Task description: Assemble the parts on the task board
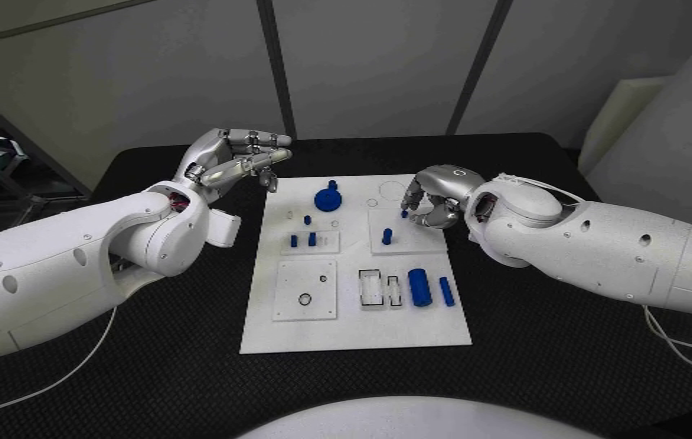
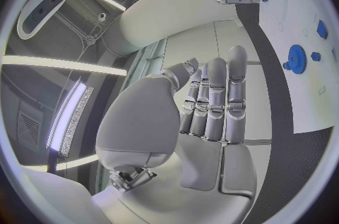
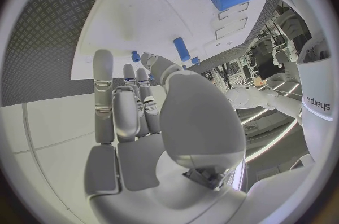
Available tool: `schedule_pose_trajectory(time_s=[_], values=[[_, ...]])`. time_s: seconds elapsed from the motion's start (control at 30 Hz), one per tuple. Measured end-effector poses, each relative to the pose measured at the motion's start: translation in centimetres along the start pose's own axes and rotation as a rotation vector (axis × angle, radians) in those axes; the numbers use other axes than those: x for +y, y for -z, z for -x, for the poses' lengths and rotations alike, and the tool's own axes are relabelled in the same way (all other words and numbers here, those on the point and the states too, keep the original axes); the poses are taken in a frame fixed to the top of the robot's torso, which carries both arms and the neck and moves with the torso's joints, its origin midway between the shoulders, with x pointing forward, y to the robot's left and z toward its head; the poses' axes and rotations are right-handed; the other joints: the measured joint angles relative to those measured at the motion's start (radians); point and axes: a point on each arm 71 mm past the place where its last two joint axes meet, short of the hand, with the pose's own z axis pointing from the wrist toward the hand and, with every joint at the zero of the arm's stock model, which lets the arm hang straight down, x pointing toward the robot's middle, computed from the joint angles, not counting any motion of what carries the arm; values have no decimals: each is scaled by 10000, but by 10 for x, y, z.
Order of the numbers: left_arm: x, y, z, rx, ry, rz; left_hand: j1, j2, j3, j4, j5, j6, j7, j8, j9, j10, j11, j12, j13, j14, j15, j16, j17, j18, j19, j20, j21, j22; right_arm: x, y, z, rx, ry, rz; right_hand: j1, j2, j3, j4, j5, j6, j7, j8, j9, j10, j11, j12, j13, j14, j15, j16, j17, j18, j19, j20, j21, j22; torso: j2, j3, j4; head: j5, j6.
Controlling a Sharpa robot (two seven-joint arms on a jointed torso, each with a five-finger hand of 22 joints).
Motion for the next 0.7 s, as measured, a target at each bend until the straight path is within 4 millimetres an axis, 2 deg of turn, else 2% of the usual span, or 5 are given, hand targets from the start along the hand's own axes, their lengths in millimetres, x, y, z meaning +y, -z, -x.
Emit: schedule_pose_trajectory(time_s=[0.7], values=[[1,-1,-1,-34,359,-8,0,0,-27,-28,0,0,0,0,-8,-1,1,0,-2,-35,-34,-43,-28,-4,1,0,0,-9,2,-16,-8,73,105,-100,0,0,240,55,0,-36,36,1,3,1,0,0,-137,0,0,186,109,0,35,35,233,248,-5,4,0,40,-53]])
